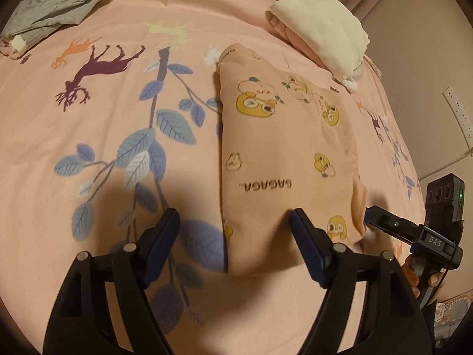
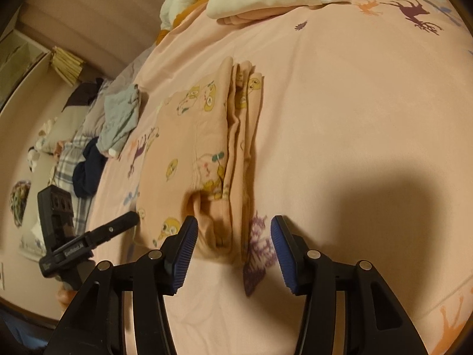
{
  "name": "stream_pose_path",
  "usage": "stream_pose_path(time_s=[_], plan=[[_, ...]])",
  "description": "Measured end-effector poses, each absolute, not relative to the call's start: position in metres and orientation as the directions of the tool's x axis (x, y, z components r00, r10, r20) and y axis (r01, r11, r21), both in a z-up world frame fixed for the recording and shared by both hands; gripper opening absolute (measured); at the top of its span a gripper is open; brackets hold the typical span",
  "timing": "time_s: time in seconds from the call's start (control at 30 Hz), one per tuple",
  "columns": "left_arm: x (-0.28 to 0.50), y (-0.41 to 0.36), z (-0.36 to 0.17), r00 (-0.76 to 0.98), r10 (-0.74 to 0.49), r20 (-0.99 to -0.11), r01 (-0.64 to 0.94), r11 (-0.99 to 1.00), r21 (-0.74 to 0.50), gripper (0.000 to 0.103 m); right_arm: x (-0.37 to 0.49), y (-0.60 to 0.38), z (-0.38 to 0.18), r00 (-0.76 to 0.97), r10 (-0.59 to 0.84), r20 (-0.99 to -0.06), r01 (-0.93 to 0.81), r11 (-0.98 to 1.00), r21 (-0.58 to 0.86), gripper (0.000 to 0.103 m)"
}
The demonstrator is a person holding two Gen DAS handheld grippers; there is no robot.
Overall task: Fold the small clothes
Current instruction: 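Grasp the shirt's end with the left gripper and fold it over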
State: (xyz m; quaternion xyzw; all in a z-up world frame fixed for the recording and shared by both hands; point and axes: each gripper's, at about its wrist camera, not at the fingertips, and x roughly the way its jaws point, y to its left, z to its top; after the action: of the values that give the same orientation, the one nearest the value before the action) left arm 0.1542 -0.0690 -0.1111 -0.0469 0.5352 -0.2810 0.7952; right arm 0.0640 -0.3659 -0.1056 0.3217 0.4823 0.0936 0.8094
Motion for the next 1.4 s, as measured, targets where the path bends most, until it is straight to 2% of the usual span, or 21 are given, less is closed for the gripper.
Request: stream_pose_path(time_s=[0.6, 0.77, 1.33, 1.4], plan=[[0.187, -0.093, -0.116, 0.254, -0.533, -0.807, 0.410, 0.815, -0.409, 0.078, 0.095, -0.374, -0.110, 0.543, 0.502, -0.673, 0.150, 0.731, 0.666, 0.052], [0.191, -0.096, -0.118, 0.249, -0.538, -0.805, 0.413, 0.811, -0.414, 0.078, 0.088, -0.391, -0.104, 0.575, 0.466, -0.673, 0.182, 0.729, 0.660, 0.052], [0.207, -0.117, -0.121, 0.224, -0.575, -0.787, 0.424, 0.784, -0.453, 0.078, 0.133, -0.381, -0.124, 0.561, 0.561, -0.609, 0.175, 0.639, 0.749, 0.052], [0.209, -0.123, -0.121, 0.224, -0.570, -0.790, 0.430, 0.785, -0.445, 0.081, 0.135, -0.380, -0.125, 0.563, 0.566, -0.602, 0.173, 0.632, 0.756, 0.052]])
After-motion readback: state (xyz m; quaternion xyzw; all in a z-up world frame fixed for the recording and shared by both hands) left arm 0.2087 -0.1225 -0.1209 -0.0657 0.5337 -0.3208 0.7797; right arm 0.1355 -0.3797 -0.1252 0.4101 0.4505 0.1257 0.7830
